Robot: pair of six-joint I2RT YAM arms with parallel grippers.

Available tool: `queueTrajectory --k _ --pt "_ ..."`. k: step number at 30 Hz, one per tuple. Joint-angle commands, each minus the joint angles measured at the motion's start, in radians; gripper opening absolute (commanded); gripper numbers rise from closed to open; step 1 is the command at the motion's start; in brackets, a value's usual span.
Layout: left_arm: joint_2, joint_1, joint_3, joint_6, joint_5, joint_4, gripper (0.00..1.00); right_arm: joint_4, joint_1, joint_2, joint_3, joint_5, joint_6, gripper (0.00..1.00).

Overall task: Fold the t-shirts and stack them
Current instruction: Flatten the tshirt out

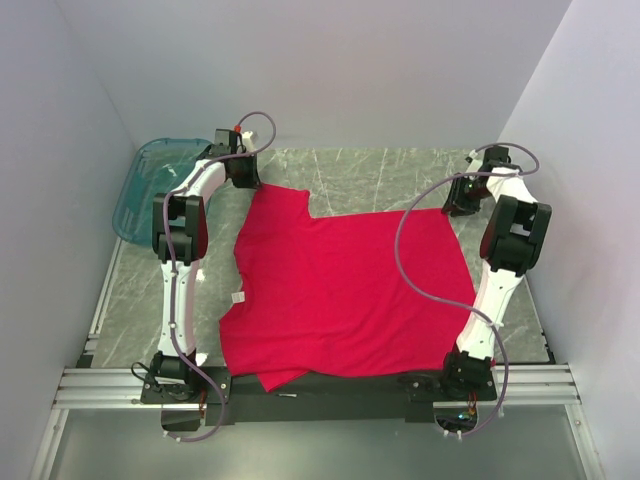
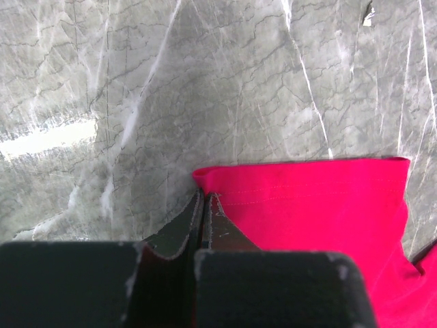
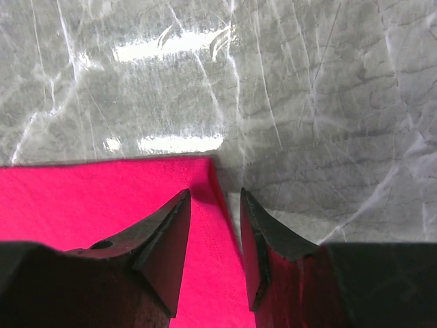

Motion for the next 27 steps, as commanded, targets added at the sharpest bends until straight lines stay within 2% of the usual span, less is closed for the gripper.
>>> queueTrajectory --k 1,14,18,19,20,23,26,27 --pt "-0.005 -0.007 -0.004 -0.004 0.003 -0.013 0.0 -0.036 0.008 0.026 0.05 -0.01 0.009 0.42" --pt "-0.011 -0.007 -0.005 -0.011 0.008 -0.008 0.0 -0.098 0.021 0.07 0.139 -0.053 0.006 0.34" --pt "-0.009 -0.007 -0.008 -0.017 0.009 -0.007 0.0 -0.101 0.021 0.081 0.154 -0.046 0.01 0.2" --pt "-0.011 -0.007 -0.008 -0.017 0.009 -0.005 0.0 -0.104 0.019 0.081 0.159 -0.053 0.006 0.07" --pt "-0.018 -0.007 -0.014 -0.018 0.009 0.003 0.0 -0.102 0.021 0.078 0.158 -0.061 0.003 0.01" --pt "-0.055 -0.007 -0.04 -0.037 0.012 0.03 0.0 -0.068 0.019 0.037 0.116 -0.101 -0.005 0.0" --pt "-0.142 -0.004 -0.1 -0.078 0.023 0.105 0.0 0.019 0.027 -0.095 -0.02 -0.131 -0.011 0.0" --pt "-0.166 -0.002 -0.114 -0.098 0.028 0.125 0.0 0.042 0.031 -0.187 -0.063 -0.133 -0.016 0.0"
